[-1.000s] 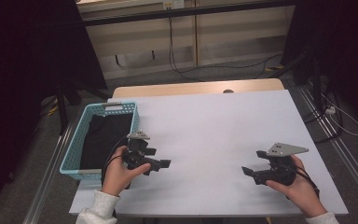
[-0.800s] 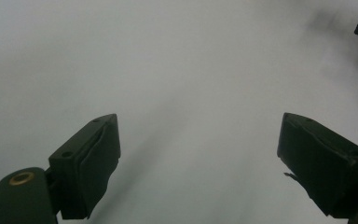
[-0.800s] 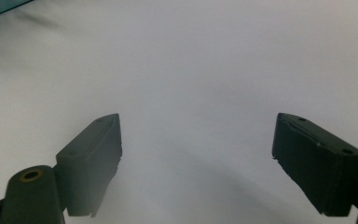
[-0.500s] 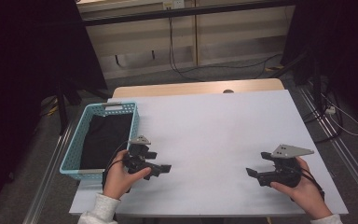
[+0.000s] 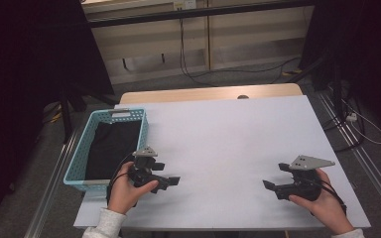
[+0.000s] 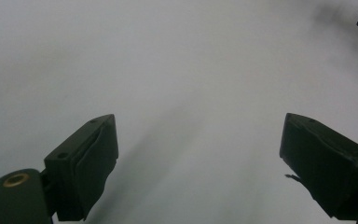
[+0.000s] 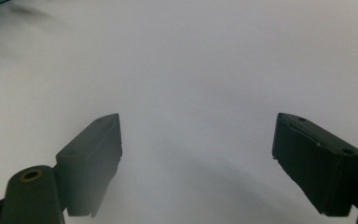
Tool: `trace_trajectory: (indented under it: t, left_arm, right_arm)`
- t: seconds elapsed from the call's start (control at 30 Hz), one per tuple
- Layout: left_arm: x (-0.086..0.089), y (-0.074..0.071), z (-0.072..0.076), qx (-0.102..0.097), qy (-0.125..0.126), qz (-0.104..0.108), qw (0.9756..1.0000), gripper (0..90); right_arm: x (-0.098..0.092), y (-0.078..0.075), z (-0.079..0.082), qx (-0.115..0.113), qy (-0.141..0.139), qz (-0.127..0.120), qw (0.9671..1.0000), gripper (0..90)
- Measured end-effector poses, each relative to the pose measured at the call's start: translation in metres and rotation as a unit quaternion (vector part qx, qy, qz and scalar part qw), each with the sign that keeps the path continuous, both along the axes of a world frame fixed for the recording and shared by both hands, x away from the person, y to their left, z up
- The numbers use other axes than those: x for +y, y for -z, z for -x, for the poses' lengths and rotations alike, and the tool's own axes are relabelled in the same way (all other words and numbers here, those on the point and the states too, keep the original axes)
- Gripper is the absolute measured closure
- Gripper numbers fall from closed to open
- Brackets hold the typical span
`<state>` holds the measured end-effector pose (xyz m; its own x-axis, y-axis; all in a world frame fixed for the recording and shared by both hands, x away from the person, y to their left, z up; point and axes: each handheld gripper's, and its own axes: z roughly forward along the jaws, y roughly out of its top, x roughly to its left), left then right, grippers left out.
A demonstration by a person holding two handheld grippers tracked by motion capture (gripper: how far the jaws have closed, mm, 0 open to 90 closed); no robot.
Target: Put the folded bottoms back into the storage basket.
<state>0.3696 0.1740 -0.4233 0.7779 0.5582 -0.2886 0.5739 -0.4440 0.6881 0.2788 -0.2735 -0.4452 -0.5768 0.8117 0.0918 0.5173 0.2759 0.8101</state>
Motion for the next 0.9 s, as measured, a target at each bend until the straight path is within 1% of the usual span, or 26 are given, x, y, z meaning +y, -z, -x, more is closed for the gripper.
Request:
trace_trajectory:
  t: [0.07, 0.1, 0.2, 0.33, 0.47, 0.8, 0.9]
  left_arm:
    - [0.0009, -0.0004, 0.0011, -0.003, -0.001, -0.002, 1.0, 11.5]
    - [0.0012, -0.0004, 0.0018, -0.001, 0.0, -0.001, 1.0, 11.5]
    - [0.0029, -0.0013, 0.0035, -0.004, 0.0, 0.0, 1.0, 11.4]
    - [0.0063, -0.0028, 0.0052, -0.007, -0.002, 0.002, 1.0, 11.4]
    - [0.0062, -0.0023, 0.0063, -0.011, -0.001, 0.0, 0.9999, 11.4]
    - [0.007, -0.0026, 0.0079, -0.008, 0.002, 0.0, 1.0, 11.0]
    - [0.0076, -0.0029, 0.008, -0.009, 0.001, 0.001, 1.0, 10.9]
  right_arm:
    - [0.0003, 0.0002, 0.0002, -0.001, -0.002, 0.002, 1.0, 14.8]
    - [0.0003, 0.0003, 0.0003, -0.001, -0.002, 0.001, 1.0, 14.8]
    - [-0.0004, 0.0002, 0.0007, 0.001, 0.0, -0.003, 1.0, 14.8]
    - [-0.0002, 0.0015, 0.0011, 0.001, -0.001, 0.003, 1.0, 14.6]
    - [0.0006, 0.0028, 0.0009, 0.004, -0.004, 0.002, 1.0, 14.6]
    - [-0.0019, 0.0028, 0.002, 0.005, -0.001, 0.004, 1.0, 14.5]
    - [0.0001, 0.0014, 0.0022, 0.001, -0.004, 0.004, 1.0, 14.5]
